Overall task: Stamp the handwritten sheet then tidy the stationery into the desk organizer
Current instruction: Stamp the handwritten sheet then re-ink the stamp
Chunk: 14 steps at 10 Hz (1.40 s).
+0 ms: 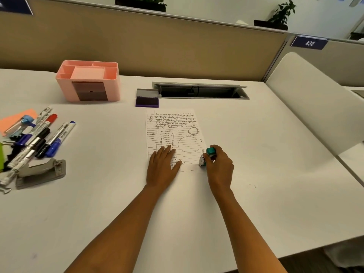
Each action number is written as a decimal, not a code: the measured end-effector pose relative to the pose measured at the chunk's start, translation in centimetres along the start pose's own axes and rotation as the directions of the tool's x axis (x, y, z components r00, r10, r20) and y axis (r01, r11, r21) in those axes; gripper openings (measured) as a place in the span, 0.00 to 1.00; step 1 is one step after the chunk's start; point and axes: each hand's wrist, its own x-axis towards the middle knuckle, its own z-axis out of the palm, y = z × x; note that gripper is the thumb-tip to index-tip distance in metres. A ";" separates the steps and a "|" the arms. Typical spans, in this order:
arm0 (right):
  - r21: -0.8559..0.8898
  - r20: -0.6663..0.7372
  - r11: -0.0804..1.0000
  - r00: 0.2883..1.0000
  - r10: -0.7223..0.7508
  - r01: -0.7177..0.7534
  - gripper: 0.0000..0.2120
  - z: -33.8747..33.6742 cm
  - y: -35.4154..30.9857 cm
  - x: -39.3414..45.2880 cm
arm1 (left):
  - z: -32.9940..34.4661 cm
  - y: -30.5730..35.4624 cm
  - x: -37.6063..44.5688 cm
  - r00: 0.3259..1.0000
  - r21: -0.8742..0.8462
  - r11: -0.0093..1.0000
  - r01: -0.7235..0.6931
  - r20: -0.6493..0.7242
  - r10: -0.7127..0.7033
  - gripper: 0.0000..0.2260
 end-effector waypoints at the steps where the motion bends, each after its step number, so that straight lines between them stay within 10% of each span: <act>1: -0.046 0.013 0.999 1.000 -0.007 0.007 0.14 0.0 -0.2 0.1 | 0.1 -0.1 -0.1 1.000 0.009 1.000 -0.003 -0.007 0.004 0.27; 14: -0.196 0.009 0.980 1.000 -0.028 0.029 0.14 0.7 -0.8 0.6 | 0.0 0.0 -0.1 1.000 0.020 1.000 -0.008 -0.007 0.008 0.23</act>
